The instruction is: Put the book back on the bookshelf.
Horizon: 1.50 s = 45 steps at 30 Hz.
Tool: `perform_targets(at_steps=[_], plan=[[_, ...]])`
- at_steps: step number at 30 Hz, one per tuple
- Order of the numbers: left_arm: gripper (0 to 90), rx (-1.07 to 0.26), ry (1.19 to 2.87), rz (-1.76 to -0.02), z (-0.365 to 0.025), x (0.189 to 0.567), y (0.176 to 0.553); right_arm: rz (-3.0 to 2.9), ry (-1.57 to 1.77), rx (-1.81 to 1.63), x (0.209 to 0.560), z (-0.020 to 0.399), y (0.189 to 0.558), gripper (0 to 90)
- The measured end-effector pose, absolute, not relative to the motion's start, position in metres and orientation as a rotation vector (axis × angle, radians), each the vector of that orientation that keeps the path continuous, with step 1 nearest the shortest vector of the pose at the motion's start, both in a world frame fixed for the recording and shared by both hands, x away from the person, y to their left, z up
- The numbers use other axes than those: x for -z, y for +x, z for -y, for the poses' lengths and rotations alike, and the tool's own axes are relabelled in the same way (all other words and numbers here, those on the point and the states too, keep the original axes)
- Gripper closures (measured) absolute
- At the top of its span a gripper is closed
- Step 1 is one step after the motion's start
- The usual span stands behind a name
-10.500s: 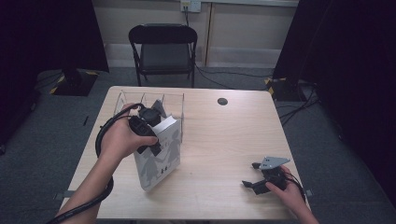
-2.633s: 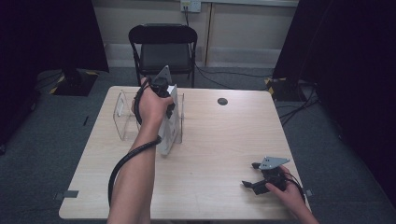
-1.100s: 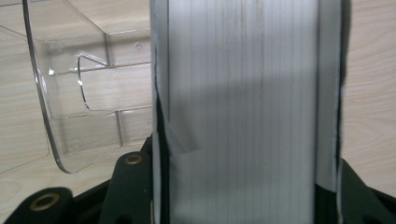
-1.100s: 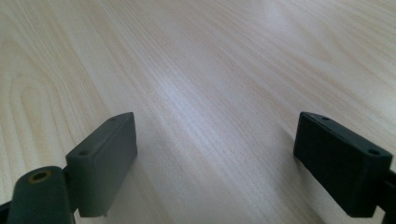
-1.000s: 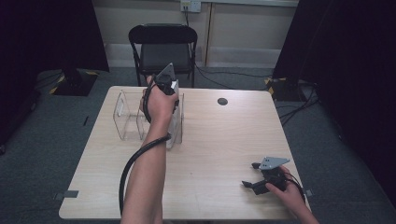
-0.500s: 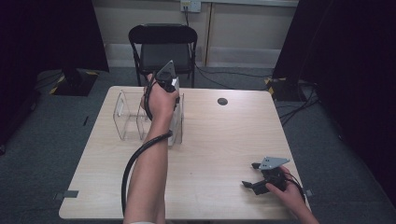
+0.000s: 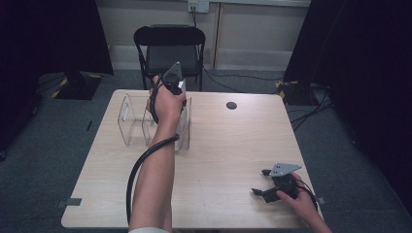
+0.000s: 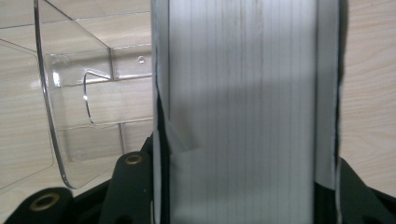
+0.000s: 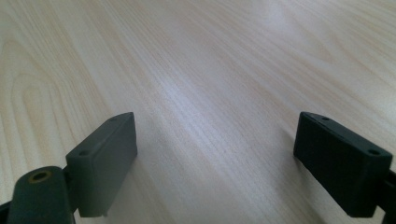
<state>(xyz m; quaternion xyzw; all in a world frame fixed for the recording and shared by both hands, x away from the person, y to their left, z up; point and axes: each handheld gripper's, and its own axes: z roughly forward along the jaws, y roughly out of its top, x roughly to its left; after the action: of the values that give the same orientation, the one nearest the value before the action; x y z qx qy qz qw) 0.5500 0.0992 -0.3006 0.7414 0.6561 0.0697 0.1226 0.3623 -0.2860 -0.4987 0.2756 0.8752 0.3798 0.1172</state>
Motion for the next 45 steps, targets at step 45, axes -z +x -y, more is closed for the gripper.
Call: perform_targets(at_steps=[45], plan=[[52.2, -0.259, 2.150, -1.930, -0.095, 0.312, 0.551, -2.562, 0.802, -1.112, 0.499, 0.286, 0.362, 12.7]])
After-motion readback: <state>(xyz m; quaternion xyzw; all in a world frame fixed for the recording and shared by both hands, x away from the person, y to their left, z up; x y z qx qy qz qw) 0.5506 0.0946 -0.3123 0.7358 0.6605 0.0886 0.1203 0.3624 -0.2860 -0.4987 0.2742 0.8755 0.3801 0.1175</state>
